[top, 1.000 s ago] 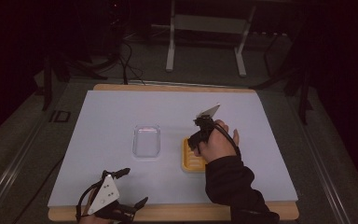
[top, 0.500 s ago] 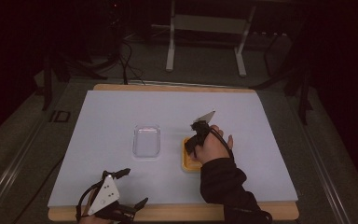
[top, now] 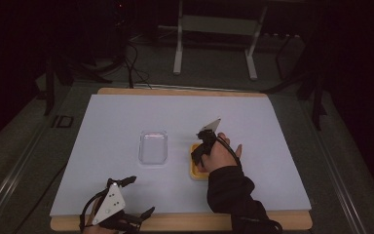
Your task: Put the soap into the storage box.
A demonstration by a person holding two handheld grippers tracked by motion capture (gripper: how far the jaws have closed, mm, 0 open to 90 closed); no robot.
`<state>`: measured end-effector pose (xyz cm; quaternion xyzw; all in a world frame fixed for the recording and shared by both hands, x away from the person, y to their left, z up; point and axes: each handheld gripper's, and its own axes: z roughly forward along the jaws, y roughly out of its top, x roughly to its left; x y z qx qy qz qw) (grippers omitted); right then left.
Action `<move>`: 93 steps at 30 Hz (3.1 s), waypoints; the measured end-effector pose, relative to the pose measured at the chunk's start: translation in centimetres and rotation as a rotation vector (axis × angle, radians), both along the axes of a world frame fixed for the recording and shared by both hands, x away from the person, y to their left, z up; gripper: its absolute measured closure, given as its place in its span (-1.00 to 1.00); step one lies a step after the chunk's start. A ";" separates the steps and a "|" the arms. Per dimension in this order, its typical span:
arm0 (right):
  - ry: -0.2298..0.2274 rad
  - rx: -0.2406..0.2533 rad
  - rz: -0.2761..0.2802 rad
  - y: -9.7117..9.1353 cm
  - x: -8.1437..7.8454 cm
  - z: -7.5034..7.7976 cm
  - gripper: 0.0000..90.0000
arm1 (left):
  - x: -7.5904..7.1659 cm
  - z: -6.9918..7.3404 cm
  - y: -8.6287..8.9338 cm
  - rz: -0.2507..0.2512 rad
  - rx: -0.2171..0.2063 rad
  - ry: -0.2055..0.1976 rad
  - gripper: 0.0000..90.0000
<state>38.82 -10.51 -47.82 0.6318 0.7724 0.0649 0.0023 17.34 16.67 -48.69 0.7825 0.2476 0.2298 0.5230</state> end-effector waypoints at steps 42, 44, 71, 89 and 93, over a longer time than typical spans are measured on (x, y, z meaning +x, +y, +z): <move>-0.407 0.140 0.439 -10.0 -5.5 3.6 -0.45 | 0.1 -0.2 -0.2 0.004 0.022 0.006 -0.99; -0.421 0.127 0.440 -10.6 -5.9 3.4 -0.45 | 0.1 -0.2 -0.2 0.004 0.022 0.006 -0.99; -0.569 0.135 0.263 -16.8 -9.4 0.2 -0.55 | 0.0 -0.2 -0.3 0.002 0.027 0.003 -0.99; -0.594 0.137 0.144 -19.1 -11.7 0.0 -0.55 | 0.0 -0.1 -0.3 -0.003 0.027 0.001 -0.99; -0.605 0.140 0.144 -19.0 -11.6 -0.1 -0.55 | 0.1 -0.1 -0.4 -0.006 0.029 0.002 -0.99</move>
